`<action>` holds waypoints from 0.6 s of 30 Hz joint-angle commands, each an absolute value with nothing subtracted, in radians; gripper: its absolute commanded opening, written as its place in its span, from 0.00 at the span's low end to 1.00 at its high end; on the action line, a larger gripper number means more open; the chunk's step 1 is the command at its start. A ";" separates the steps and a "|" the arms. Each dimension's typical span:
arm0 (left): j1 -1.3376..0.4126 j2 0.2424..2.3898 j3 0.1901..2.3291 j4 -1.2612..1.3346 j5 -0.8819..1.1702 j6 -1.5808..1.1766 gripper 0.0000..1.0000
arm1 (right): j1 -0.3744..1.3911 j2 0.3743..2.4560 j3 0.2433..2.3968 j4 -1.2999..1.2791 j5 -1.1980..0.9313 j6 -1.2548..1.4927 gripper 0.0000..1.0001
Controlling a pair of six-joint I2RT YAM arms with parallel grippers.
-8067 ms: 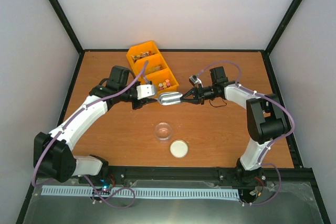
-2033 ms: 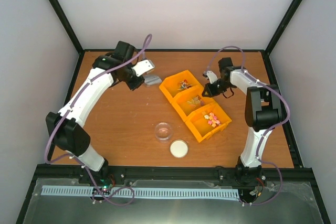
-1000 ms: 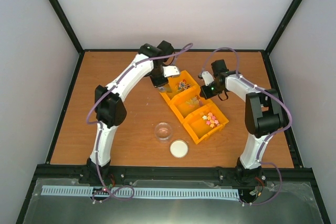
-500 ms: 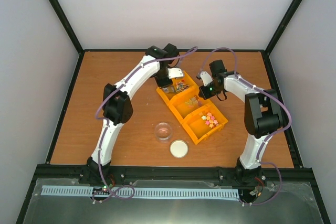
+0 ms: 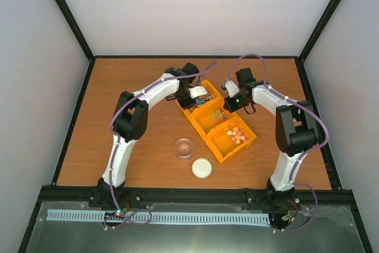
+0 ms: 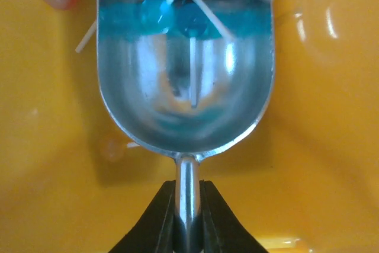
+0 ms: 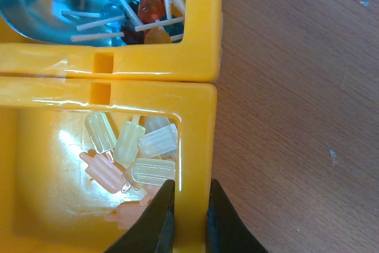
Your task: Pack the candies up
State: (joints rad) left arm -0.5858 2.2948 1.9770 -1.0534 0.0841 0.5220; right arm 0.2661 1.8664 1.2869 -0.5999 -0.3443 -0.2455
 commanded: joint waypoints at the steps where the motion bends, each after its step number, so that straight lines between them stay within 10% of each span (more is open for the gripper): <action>1: -0.600 2.241 1.870 -0.777 0.233 0.455 0.01 | 0.305 1.879 1.253 -0.557 -0.421 -0.289 0.03; 18: -0.521 2.070 1.545 -0.457 0.336 0.371 0.01 | 0.304 1.917 1.259 -0.569 -0.406 -0.281 0.03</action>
